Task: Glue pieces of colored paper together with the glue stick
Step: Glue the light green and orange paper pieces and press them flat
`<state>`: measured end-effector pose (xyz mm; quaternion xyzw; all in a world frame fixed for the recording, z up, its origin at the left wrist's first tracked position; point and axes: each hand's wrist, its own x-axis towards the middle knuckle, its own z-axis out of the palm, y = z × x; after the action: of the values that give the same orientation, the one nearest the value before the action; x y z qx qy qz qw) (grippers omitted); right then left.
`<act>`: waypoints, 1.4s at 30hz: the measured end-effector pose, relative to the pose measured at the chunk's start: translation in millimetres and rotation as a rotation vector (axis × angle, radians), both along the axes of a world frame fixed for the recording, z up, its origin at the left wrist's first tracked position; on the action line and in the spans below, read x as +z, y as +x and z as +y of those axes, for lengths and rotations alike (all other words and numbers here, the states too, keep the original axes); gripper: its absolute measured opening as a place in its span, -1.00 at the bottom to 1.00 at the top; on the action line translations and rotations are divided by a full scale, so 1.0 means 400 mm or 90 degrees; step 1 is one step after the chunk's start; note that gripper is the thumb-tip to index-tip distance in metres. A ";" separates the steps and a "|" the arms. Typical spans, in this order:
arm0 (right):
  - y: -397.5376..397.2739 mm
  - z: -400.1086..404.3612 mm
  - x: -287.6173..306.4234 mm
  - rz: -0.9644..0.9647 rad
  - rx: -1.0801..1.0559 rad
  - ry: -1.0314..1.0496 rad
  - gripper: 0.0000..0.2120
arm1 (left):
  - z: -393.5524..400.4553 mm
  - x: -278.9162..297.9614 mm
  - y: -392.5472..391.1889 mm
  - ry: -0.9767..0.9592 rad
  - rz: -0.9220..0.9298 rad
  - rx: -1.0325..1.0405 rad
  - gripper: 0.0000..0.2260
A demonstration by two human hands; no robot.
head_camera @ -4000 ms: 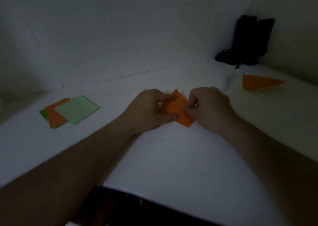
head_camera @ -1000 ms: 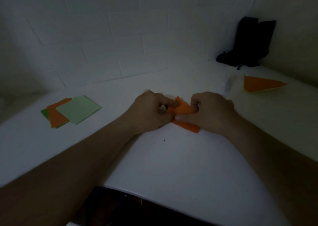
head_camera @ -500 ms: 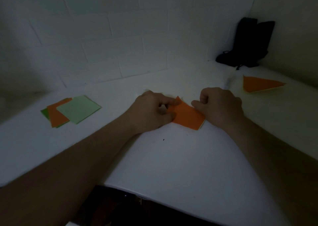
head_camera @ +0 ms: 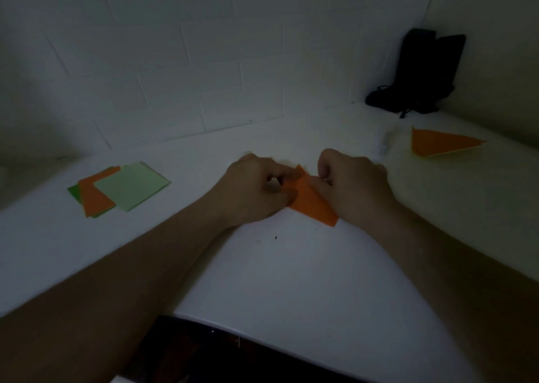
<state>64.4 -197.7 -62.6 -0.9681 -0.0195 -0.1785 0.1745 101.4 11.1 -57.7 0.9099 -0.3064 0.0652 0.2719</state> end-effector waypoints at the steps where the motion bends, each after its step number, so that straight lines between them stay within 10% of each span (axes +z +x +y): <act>1: -0.001 0.000 0.001 0.002 -0.003 -0.006 -0.78 | 0.000 0.000 0.001 -0.007 0.001 -0.001 -0.69; 17: -0.032 0.016 0.033 0.113 0.022 0.015 -0.34 | 0.005 -0.006 0.004 -0.040 0.014 0.006 -0.75; 42: 0.028 -0.022 -0.015 0.000 0.040 0.068 -0.76 | 0.001 -0.001 0.002 -0.021 0.024 -0.011 -0.69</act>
<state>75.8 -206.4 -68.5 -0.9564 -0.0404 -0.1734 0.2316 102.3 11.7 -58.2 0.9037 -0.3081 0.0505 0.2928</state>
